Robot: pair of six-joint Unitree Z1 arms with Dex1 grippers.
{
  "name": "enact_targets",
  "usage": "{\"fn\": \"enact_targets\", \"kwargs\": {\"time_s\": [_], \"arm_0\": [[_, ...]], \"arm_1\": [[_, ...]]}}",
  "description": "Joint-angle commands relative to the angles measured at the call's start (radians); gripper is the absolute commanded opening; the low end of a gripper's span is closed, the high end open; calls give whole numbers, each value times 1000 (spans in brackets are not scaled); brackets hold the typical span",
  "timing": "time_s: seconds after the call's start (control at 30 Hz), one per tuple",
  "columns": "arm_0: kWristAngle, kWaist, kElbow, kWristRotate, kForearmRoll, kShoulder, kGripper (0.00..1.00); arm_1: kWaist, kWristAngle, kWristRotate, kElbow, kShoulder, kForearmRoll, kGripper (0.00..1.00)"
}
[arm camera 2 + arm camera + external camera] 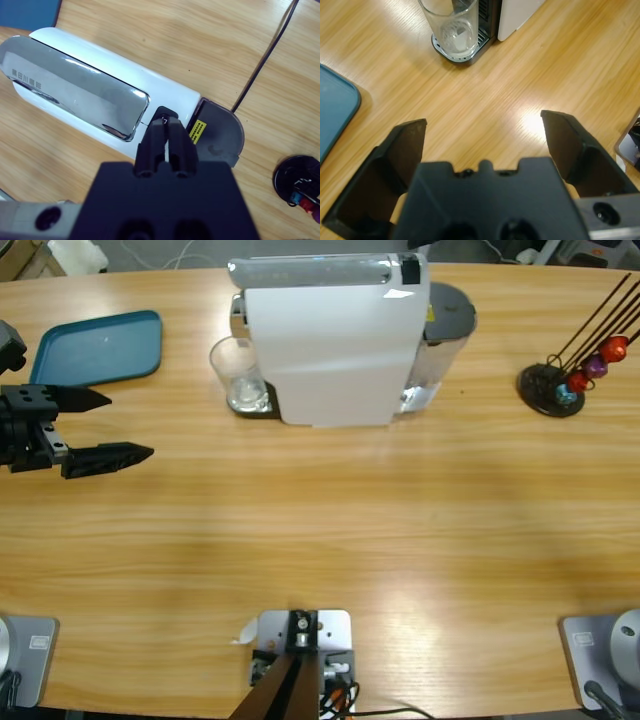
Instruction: Pour coffee
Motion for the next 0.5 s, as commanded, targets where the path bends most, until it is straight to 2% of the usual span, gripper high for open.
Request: {"fn": "enact_targets", "kwargs": {"time_s": [0.03, 0.5], "arm_0": [[1, -9, 38, -10, -14, 36, 996], [1, -9, 42, -10, -22, 41, 996]], "arm_1": [[10, -2, -11, 19, 54, 5, 0], [10, -1, -11, 25, 62, 9, 0]]}}
